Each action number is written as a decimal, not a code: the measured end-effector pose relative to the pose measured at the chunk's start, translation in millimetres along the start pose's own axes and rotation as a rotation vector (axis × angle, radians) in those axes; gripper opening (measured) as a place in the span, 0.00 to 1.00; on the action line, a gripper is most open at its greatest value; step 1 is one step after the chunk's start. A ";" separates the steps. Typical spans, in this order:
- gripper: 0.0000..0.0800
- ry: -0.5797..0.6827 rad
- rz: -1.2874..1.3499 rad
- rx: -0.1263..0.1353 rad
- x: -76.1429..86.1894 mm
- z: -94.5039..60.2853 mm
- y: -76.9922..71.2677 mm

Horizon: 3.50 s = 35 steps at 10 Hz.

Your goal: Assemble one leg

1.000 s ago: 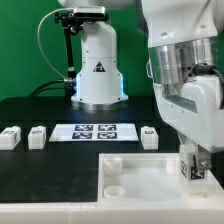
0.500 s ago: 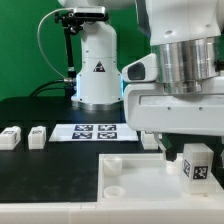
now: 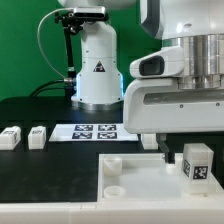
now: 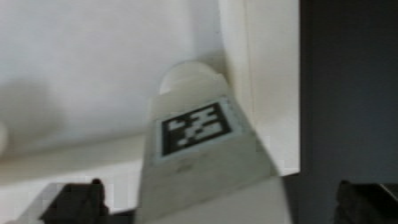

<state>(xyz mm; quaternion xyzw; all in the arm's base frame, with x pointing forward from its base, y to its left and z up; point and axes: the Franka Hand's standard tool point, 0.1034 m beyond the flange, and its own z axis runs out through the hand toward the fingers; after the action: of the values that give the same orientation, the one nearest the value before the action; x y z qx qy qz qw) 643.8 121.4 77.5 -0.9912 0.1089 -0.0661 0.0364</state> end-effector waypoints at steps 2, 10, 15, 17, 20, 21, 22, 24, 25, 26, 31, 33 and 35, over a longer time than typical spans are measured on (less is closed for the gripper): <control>0.69 -0.003 0.255 0.006 -0.8 0.4 -1.4; 0.38 -0.018 1.479 0.061 -6.9 4.3 5.1; 0.66 -0.016 0.897 0.018 -11.3 5.0 -2.6; 0.78 -0.009 0.690 0.016 -10.0 4.9 -0.6; 0.81 0.007 0.225 -0.026 -6.6 2.9 1.8; 0.81 0.007 0.114 -0.032 -3.8 1.4 3.0; 0.81 0.007 0.112 -0.032 -4.6 2.2 3.7; 0.68 0.007 0.147 -0.032 -4.8 2.4 3.6; 0.68 0.006 0.258 -0.025 -5.3 2.4 2.3; 0.49 0.005 0.375 -0.020 -5.8 2.5 1.1; 0.37 -0.031 1.219 -0.015 -11.1 3.2 0.6; 0.37 -0.061 1.528 0.012 -8.1 2.4 2.0; 0.37 -0.067 1.650 0.011 -8.1 2.6 1.9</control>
Offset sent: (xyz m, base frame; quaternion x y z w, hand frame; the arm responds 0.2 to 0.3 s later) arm 0.0014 0.0014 0.0050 -0.0278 0.0430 0.4815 0.8750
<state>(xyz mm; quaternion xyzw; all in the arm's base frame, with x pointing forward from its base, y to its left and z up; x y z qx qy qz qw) 635.9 121.5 73.8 -0.5941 0.8002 0.0108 0.0814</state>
